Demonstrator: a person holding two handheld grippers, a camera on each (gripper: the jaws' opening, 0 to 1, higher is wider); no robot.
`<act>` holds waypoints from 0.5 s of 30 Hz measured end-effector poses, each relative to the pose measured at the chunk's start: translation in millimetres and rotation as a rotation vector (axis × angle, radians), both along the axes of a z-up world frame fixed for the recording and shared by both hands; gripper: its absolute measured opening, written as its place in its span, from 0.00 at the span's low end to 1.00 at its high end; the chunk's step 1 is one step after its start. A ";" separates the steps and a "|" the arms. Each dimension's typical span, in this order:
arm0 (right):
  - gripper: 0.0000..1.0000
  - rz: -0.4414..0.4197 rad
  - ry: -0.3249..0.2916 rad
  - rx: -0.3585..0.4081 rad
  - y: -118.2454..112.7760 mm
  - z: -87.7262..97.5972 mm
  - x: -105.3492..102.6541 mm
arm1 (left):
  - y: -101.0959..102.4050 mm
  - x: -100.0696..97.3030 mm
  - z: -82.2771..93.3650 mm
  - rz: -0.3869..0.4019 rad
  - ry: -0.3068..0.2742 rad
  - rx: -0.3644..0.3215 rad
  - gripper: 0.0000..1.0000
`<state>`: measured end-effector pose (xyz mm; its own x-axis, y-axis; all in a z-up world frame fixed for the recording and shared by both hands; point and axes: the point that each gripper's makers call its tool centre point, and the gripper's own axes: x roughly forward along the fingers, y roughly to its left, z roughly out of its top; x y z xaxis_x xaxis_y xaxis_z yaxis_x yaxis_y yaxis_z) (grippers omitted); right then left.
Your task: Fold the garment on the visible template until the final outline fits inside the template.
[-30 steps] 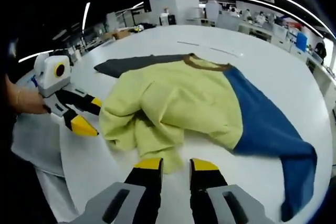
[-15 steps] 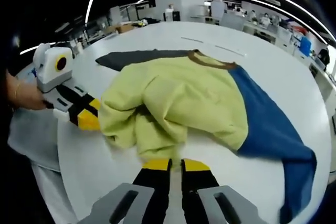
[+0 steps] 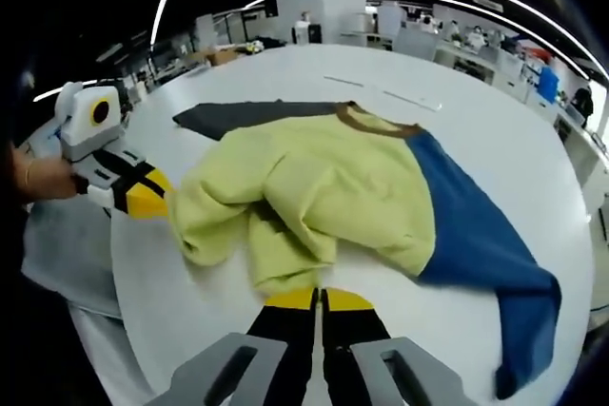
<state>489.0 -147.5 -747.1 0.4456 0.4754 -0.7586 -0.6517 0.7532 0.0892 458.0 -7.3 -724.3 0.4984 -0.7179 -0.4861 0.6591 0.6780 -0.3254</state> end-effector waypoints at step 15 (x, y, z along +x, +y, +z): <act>0.00 -0.050 -0.010 0.000 -9.0 32.7 -16.8 | 48.2 -4.2 36.6 0.124 -0.004 -0.054 0.00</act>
